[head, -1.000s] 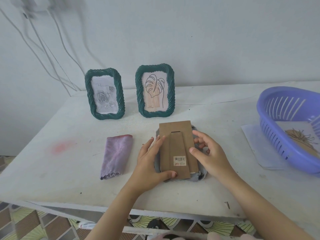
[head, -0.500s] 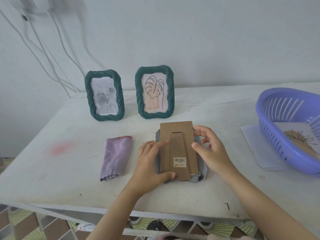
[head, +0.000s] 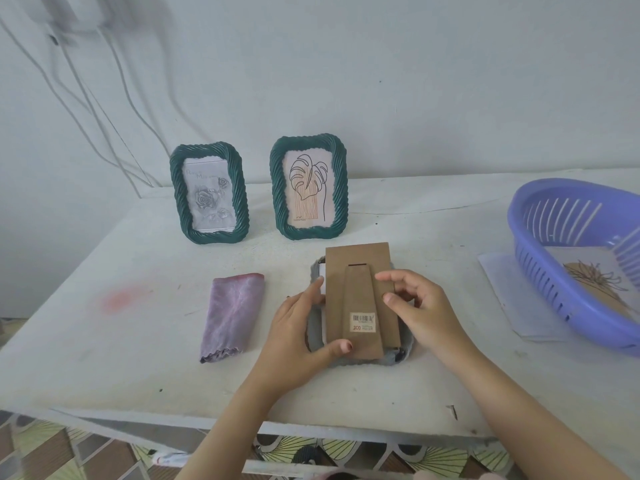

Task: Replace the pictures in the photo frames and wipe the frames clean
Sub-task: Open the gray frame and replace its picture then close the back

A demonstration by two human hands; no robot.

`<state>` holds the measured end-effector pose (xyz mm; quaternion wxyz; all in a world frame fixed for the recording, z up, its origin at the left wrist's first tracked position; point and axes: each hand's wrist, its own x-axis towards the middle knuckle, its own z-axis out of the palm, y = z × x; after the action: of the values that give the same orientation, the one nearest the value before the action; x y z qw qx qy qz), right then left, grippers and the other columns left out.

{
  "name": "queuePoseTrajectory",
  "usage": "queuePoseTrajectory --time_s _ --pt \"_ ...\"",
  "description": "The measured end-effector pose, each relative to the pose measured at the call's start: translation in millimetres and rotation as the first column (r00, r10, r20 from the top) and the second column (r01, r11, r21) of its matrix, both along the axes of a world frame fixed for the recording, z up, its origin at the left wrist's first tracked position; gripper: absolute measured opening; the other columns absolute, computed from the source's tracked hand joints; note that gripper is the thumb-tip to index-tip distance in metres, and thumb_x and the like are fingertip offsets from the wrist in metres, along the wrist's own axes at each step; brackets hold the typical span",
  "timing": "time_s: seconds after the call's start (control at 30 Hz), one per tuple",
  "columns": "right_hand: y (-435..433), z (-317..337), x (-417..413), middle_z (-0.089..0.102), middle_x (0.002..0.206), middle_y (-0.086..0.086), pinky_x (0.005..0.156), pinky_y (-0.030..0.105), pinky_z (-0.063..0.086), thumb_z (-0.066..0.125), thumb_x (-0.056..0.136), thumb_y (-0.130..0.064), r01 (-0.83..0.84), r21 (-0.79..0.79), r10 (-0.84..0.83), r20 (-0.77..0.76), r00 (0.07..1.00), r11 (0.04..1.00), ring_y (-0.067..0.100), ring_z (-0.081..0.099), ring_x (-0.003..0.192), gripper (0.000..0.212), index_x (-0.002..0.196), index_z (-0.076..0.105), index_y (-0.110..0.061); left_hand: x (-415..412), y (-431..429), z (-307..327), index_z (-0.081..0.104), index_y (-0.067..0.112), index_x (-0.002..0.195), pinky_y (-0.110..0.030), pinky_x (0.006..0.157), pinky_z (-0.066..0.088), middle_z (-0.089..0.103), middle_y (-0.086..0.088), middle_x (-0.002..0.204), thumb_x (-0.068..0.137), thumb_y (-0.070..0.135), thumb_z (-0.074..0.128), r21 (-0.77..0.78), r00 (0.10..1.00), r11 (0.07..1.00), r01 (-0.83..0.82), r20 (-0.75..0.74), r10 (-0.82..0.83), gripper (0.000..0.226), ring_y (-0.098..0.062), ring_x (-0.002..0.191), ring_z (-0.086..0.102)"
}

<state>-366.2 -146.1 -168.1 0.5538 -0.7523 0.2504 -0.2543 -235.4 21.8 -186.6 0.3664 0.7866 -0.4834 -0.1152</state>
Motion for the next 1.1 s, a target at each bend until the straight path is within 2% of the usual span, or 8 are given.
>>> queuePoseTrajectory --time_s 0.1,0.3,0.4,0.5,0.57,0.73,0.93,1.1 --pt "-1 2 -2 0.061 0.061 -0.019 0.056 0.006 0.035 0.059 0.084 -0.001 0.002 0.028 -0.002 0.001 1.0 1.0 -0.006 0.052 0.058 0.03 0.097 0.065 -0.027 -1 -1 1 0.015 0.048 0.136 -0.026 0.101 0.032 0.041 0.035 0.121 0.067 0.073 0.055 -0.039 0.999 0.999 -0.018 -0.027 0.017 0.084 0.005 0.122 0.034" --pt "-3 4 -3 0.068 0.077 0.004 0.058 0.008 0.035 0.062 0.083 -0.004 0.029 0.083 -0.031 0.025 0.999 0.996 0.002 0.052 0.066 0.033 0.095 0.066 -0.034 -6 -3 5 0.03 0.05 0.133 -0.018 0.1 0.031 0.049 0.023 0.128 0.071 0.062 0.06 -0.169 0.988 0.981 -0.089 -0.137 0.066 0.07 0.003 0.125 0.038" --pt "-2 7 -3 0.068 0.074 0.002 0.066 0.016 0.039 0.064 0.082 -0.004 0.016 0.109 -0.021 0.05 0.999 0.994 0.008 0.055 0.074 0.032 0.094 0.067 -0.034 -9 -8 15 0.044 0.043 0.127 -0.013 0.092 0.039 0.054 0.016 0.126 0.07 0.054 0.066 -0.246 0.975 0.964 -0.097 -0.219 0.042 0.062 0.0 0.115 0.05" --pt "-1 11 -2 0.071 0.081 0.013 0.08 0.038 0.045 0.064 0.082 -0.003 -0.003 0.151 -0.012 0.097 0.995 0.989 0.024 0.061 0.08 0.03 0.098 0.068 -0.029 -8 -16 26 0.053 0.047 0.112 -0.018 0.076 0.049 0.06 0.015 0.113 0.063 0.045 0.072 -0.284 0.934 0.95 -0.127 -0.358 0.018 0.052 -0.003 0.091 0.06" --pt "-4 13 -4 0.069 0.082 0.016 0.082 0.039 0.045 0.062 0.083 -0.003 0.002 0.147 -0.019 0.11 0.994 0.989 0.027 0.06 0.08 0.03 0.099 0.068 -0.027 -6 -18 29 0.054 0.049 0.11 -0.019 0.077 0.049 0.06 0.016 0.111 0.062 0.048 0.071 -0.258 0.921 0.956 -0.137 -0.389 0.027 0.05 -0.001 0.093 0.059" --pt "-26 11 -21 0.052 0.075 0.012 0.063 0.01 0.039 0.053 0.087 0.001 0.138 0.078 -0.143 0.068 0.987 0.987 0.017 0.047 0.071 0.032 0.098 0.065 -0.026 3 -9 21 0.043 0.048 0.124 -0.024 0.105 0.032 0.048 0.02 0.132 0.069 0.051 0.071 -0.051 0.973 0.993 -0.102 -0.214 0.089 0.062 0.004 0.126 0.038" --pt "-52 0 -53 0.064 0.087 0.002 0.067 0.014 0.042 0.046 0.086 0.002 0.319 -0.062 -0.324 -0.123 0.938 0.946 0.021 0.059 0.087 0.032 0.099 0.063 -0.022 9 1 6 0.048 0.032 0.131 -0.028 0.115 0.014 0.032 0.023 0.133 0.06 0.068 0.055 0.146 0.998 0.987 -0.06 0.014 0.059 0.081 -0.009 0.139 0.02" --pt "-46 3 -62 0.062 0.078 0.005 0.058 0.01 0.04 0.049 0.086 -0.003 0.232 -0.358 -0.335 -0.259 0.906 0.904 0.014 0.056 0.065 0.028 0.102 0.063 -0.021 12 0 2 0.051 0.033 0.127 -0.031 0.116 0.015 0.032 0.024 0.134 0.056 0.07 0.052 0.125 0.998 0.99 -0.062 0.011 0.061 0.08 -0.008 0.138 0.022"
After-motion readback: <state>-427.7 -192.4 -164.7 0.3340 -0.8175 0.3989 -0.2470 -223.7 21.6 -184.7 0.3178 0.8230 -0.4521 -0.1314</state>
